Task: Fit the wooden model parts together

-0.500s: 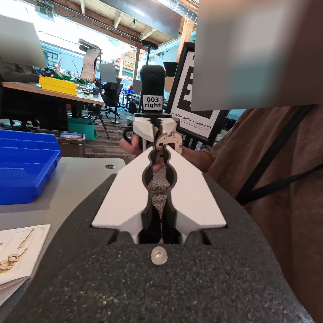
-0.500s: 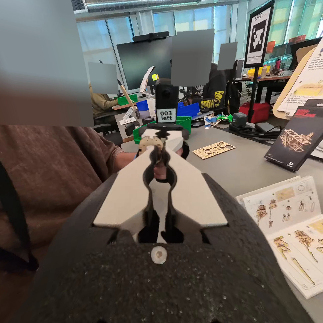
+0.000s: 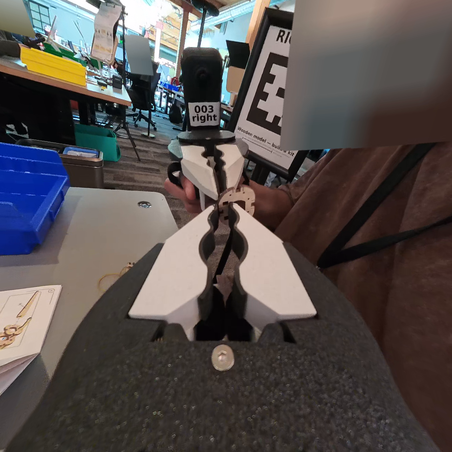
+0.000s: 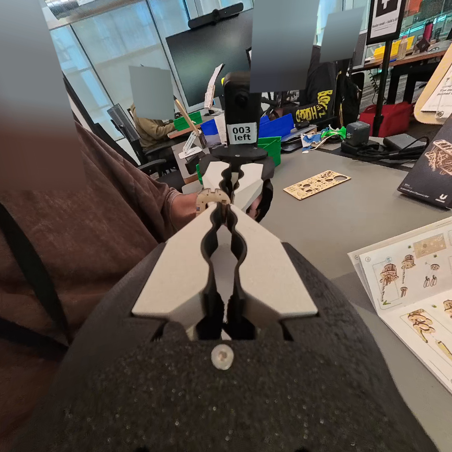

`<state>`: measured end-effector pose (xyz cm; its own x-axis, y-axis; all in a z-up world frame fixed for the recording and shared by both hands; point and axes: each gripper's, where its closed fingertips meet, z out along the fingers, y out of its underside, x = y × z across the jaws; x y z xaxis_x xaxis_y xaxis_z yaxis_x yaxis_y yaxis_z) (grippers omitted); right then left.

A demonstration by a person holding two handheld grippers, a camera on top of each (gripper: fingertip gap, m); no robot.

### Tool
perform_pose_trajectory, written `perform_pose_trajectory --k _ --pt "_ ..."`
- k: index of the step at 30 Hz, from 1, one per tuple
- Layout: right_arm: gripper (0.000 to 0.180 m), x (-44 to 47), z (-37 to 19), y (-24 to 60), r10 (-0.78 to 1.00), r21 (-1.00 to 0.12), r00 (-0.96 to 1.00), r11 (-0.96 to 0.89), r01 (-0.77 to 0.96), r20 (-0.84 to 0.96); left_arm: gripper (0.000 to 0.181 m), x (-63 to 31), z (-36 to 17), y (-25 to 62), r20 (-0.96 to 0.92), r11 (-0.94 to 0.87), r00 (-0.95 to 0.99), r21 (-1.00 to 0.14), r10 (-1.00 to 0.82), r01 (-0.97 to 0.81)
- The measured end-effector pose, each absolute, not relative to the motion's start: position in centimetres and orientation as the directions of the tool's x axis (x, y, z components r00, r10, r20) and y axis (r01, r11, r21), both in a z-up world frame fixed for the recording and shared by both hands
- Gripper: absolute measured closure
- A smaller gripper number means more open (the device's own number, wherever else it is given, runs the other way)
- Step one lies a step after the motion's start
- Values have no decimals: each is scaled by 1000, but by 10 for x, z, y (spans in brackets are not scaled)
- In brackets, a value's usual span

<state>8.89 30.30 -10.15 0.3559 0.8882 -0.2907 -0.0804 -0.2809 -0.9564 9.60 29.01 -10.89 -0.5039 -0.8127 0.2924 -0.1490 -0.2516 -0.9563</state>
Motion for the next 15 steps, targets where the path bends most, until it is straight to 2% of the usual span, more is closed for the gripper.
perform_pose_trajectory --k 8,15 --pt "178 96 -101 317 862 -938 372 -299 -174 -344 175 102 -110 305 297 -257 -427 -955 -854 -149" --pt "178 97 -97 321 846 -926 381 -316 -204 -373 173 103 -103 313 152 -137 -333 -988 -931 -68"
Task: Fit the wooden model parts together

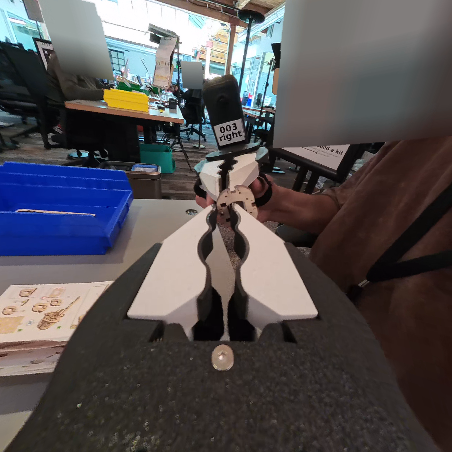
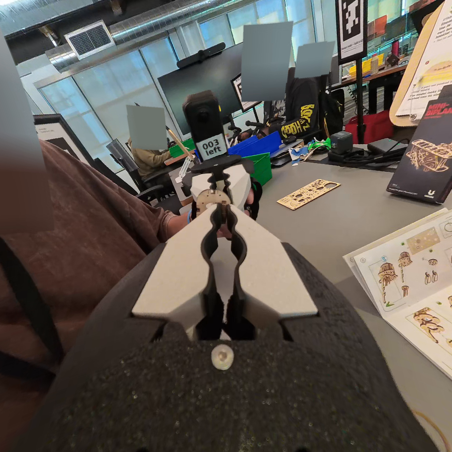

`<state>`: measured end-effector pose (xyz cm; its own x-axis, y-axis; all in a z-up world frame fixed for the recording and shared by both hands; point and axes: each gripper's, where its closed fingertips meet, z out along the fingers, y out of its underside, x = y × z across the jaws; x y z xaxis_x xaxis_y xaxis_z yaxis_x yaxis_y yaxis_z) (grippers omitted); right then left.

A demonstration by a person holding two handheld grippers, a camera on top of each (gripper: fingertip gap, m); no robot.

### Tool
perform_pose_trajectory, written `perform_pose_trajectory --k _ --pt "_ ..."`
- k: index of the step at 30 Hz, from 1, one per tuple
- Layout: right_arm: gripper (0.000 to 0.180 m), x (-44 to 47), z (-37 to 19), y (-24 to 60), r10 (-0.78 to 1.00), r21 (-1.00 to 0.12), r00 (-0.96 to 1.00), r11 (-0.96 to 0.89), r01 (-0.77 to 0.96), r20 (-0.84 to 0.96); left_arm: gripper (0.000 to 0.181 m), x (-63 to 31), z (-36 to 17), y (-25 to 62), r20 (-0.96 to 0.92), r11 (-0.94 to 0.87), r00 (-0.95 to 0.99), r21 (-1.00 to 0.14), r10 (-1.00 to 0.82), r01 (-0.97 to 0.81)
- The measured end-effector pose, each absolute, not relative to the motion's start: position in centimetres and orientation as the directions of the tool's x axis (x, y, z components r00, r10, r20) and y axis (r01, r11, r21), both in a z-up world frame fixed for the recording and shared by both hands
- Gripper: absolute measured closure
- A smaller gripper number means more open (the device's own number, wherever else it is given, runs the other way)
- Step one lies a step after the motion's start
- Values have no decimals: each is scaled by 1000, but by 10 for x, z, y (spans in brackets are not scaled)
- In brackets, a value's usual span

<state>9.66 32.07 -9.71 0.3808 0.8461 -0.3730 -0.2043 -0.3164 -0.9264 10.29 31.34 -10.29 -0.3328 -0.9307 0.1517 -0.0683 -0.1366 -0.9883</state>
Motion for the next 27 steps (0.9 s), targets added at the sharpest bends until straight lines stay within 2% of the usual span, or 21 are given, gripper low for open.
perform_pose_trajectory --k 7,11,19,22,27 --pt "177 95 -99 318 847 -921 365 -334 -201 -387 175 102 -105 312 118 -104 -326 -993 -938 -59" --pt "177 94 -99 318 847 -910 345 -335 -243 -404 175 101 -105 312 115 -85 -336 -991 -935 -102" --pt "177 90 -116 319 842 -916 362 -358 -181 -400 175 97 -121 313 120 -46 -351 -976 -929 -214" --pt "177 87 -112 317 850 -903 317 -363 -228 -422 175 95 -117 309 158 -84 -385 -976 -910 -202" --pt "177 88 -120 319 842 -905 334 -374 -203 -423 175 96 -125 311 163 -87 -377 -974 -912 -211"
